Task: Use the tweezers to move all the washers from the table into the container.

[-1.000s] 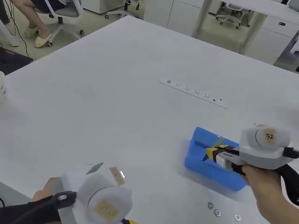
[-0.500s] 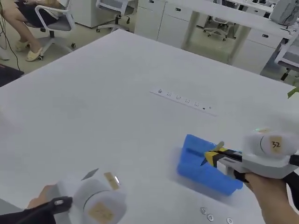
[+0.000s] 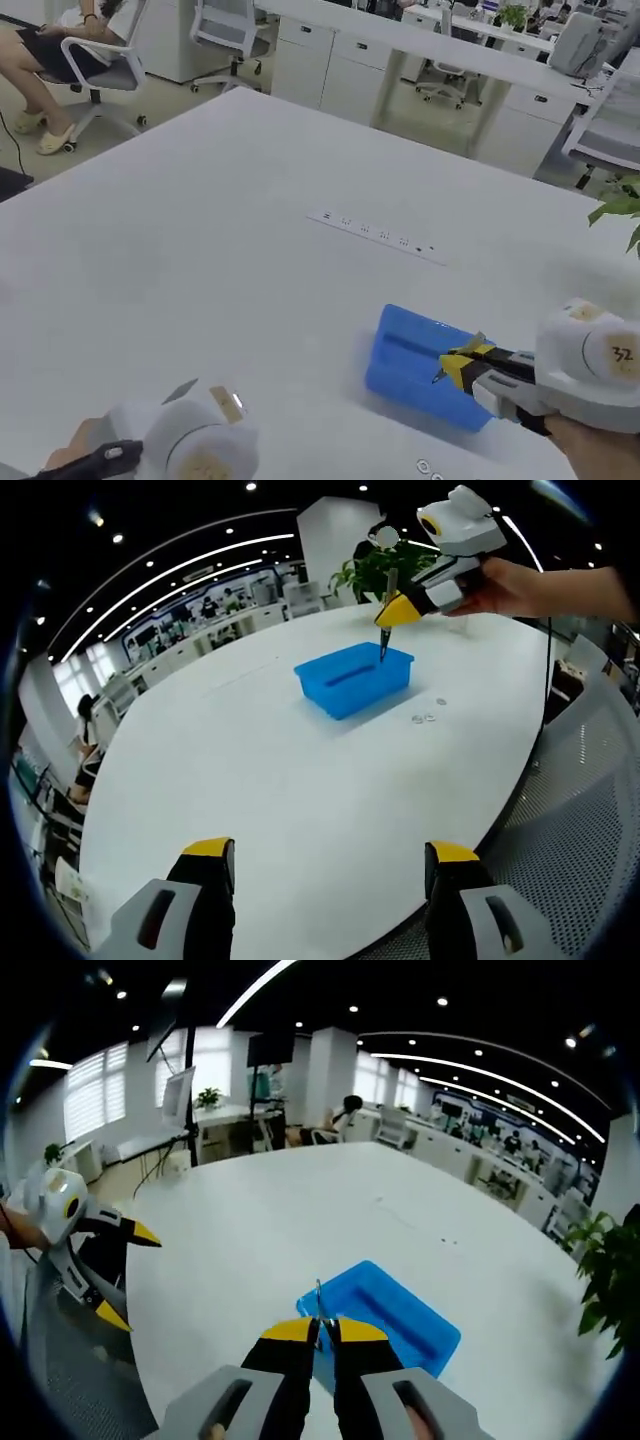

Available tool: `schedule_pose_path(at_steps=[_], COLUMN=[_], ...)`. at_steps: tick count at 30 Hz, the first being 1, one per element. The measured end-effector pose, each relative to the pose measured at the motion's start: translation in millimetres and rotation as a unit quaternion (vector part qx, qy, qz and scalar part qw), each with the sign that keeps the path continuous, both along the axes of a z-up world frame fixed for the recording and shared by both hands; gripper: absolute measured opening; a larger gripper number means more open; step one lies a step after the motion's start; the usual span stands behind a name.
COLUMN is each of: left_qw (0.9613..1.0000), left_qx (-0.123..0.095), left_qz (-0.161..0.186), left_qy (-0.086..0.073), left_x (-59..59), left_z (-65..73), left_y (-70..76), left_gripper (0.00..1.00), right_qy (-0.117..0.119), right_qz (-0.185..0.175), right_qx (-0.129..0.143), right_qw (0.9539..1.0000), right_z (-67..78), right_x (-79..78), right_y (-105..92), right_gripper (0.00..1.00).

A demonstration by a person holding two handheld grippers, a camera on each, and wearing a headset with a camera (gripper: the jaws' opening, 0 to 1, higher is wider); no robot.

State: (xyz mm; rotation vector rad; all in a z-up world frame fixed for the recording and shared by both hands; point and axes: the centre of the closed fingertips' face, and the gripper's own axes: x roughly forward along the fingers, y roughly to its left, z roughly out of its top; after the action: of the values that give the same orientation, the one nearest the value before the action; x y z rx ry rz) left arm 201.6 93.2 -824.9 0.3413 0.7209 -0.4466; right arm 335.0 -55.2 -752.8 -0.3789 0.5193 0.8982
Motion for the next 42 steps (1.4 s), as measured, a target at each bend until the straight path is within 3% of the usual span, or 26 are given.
schedule_pose_path(at_steps=[8, 16, 28, 42], left_qw=[1.0, 1.0, 1.0, 1.0], left_qx=[0.0, 0.002, 0.002, 0.002], left_qz=[0.0, 0.003, 0.003, 0.005], left_qy=[-0.001, 0.0, 0.001, 0.002], left_x=[0.4, 0.6, 0.7, 0.6], left_z=[-0.1, -0.6, -0.6, -1.4], left_y=[0.1, 1.3, 1.7, 2.7], left_gripper=[0.79, 0.79, 0.79, 0.78], right_qy=[0.013, 0.036, 0.079, 0.09], right_qz=[-0.003, -0.016, -0.05, -0.051], right_qx=[0.003, -0.004, 0.011, -0.005], right_qw=[0.9999, 0.9992, 0.9955, 0.9947], right_z=[-8.2, -31.7, -55.2, -70.5], right_x=[-14.4, -24.4, -24.0, -30.5], right_y=[-3.6, -12.1, -22.0, -25.2], right_gripper=[0.03, 0.03, 0.03, 0.03])
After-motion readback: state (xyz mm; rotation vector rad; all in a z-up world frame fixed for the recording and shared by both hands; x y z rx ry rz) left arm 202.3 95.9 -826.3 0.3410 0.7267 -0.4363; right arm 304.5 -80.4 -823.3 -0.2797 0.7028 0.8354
